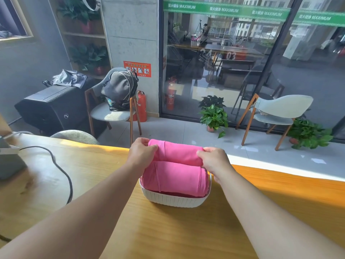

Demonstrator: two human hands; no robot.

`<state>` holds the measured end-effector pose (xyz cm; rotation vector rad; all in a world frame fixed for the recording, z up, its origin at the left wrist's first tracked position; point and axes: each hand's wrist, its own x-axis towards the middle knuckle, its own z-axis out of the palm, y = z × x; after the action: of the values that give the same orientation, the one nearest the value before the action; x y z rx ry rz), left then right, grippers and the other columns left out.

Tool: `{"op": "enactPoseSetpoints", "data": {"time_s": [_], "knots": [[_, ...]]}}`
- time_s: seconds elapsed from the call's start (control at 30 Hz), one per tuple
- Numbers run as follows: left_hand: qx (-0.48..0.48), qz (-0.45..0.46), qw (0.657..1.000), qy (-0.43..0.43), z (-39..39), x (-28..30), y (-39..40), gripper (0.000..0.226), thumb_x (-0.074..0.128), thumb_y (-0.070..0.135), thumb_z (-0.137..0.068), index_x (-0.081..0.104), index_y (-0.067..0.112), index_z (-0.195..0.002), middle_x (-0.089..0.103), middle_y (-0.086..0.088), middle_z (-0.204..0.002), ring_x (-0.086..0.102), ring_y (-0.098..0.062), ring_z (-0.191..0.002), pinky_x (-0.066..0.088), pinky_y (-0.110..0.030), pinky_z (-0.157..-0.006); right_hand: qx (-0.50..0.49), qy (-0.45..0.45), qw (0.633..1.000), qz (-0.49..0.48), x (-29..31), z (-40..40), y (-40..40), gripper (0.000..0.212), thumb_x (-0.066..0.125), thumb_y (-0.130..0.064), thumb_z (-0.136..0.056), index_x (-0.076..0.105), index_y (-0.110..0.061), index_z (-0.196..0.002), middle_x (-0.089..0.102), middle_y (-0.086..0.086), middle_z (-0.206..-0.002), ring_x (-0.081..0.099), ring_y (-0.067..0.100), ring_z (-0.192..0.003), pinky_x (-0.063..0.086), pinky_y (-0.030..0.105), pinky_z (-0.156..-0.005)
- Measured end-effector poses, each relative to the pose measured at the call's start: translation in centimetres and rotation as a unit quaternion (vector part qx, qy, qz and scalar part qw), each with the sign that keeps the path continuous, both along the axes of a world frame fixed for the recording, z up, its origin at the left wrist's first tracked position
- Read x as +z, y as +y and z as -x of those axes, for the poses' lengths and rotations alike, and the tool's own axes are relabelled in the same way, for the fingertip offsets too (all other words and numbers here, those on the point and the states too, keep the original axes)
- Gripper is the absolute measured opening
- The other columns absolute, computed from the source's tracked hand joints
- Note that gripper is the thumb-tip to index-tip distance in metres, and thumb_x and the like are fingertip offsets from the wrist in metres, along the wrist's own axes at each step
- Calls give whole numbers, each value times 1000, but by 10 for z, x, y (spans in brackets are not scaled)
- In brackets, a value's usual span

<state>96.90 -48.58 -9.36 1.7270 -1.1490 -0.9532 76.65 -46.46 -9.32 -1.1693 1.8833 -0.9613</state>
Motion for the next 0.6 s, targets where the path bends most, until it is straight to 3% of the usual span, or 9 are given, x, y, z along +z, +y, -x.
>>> {"op": "enactPoseSetpoints", "data": {"time_s": [0.07, 0.17, 0.23, 0.33, 0.47, 0.6], "knots": [[-7, 2, 1000, -1, -1, 0, 2, 43, 63, 23, -87, 58, 14, -128, 61, -3, -118, 59, -21, -104, 52, -38, -92, -5, -5, 1000, 3, -5, 1, 3, 32, 64, -25, -84, 64, 3, -100, 69, 22, -104, 69, 37, -94, 55, 54, -87], [-8, 8, 1000, 6, -2, 1, 3, 43, 64, 23, -86, 61, 15, -128, 64, -3, -118, 61, -20, -103, 53, -36, -90, -16, -11, 1000, 8, -5, 3, 1, 22, 64, -27, -85, 66, -6, -80, 73, 17, -96, 70, 33, -85, 56, 51, -83], [-13, 4, 1000, -12, -2, 2, 6, 42, 63, 23, -87, 61, 15, -129, 64, -3, -119, 60, -20, -104, 52, -36, -91, -12, -12, 1000, 6, -7, 4, 3, 17, 65, -28, -87, 72, -14, -92, 74, 9, -99, 69, 30, -91, 57, 48, -87], [-33, -6, 998, -54, -2, 0, 9, 43, 60, 22, -90, 57, 14, -131, 63, -4, -120, 59, -20, -105, 52, -37, -93, 19, 21, 999, -17, -8, 4, 9, 15, 63, -27, -90, 71, -14, -91, 73, 9, -105, 68, 28, -99, 54, 47, -94], [-32, -12, 995, -98, -3, 2, 10, 48, 60, 26, -88, 54, 15, -134, 61, -6, -128, 60, -23, -108, 52, -38, -93, 35, 122, 991, -32, 3, 5, 16, 52, 55, -42, -94, 58, -8, -134, 59, 9, -137, 55, 28, -123, 46, 37, -102], [-25, -36, 988, -145, -6, 5, 16, 51, 58, 31, -90, 50, 13, -137, 57, -8, -133, 57, -26, -115, 50, -38, -95, 36, 139, 989, -29, 7, 3, 26, 46, 50, -43, -95, 68, -4, -111, 68, 14, -111, 62, 32, -105, 51, 42, -89]]}}
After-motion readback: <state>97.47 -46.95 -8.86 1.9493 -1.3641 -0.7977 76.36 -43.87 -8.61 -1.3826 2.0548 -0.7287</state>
